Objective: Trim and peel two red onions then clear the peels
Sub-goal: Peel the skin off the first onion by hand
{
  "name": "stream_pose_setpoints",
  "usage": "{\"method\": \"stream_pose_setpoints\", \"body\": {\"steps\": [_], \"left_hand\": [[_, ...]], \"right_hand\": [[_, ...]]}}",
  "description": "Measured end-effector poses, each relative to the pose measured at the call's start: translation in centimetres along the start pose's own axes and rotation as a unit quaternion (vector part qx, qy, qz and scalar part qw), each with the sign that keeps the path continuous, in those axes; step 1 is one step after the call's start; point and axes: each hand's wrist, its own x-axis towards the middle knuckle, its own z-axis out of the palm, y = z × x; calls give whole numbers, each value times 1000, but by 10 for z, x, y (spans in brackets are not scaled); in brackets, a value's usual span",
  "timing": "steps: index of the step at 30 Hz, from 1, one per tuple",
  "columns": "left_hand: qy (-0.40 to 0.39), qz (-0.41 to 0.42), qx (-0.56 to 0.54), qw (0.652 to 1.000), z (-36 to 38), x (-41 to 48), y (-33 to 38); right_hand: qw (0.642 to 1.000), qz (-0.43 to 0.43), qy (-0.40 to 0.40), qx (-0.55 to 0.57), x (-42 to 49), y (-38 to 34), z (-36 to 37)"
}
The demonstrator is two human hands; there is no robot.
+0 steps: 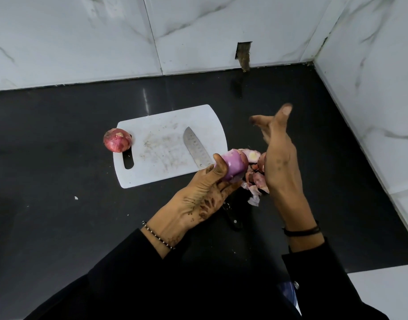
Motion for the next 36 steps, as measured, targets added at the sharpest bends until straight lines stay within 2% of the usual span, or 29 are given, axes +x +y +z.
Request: {"method": "stream_pose_setpoints", "body": {"steps": [3, 8, 12, 14, 18, 25, 28, 30, 33, 36], "left_hand": [[-15, 6, -52, 999, 3, -5, 0], [-29, 38, 13, 999, 1, -11, 3], [-18, 44, 93, 995, -5, -17, 12], [-25, 43, 99, 994, -6, -19, 15], [-50, 42, 85, 994, -3, -22, 18], [-51, 63, 83, 993, 1, -23, 12], [-49, 73, 106, 990, -2, -24, 12], [-51, 69, 121, 989, -8, -27, 14], [-75, 52, 122, 988, -12, -30, 14], [-101, 36, 84, 991, -12, -30, 14]], "right_hand": [[998, -22, -30, -44, -11, -5, 7], [992, -23, -81, -92, -14, -5, 15], [985, 36, -119, -122, 1, 9, 13], [986, 62, -95, -120, 2, 12, 10], [993, 61, -35, -92, 2, 7, -4], [993, -20, -30, -112, -13, 4, 7], [993, -19, -25, -114, -13, 11, 14], [991, -11, -8, -133, -6, 16, 15], [983, -45, 44, -171, 4, 19, 6], [987, -64, 59, -132, 6, 17, -6]]}}
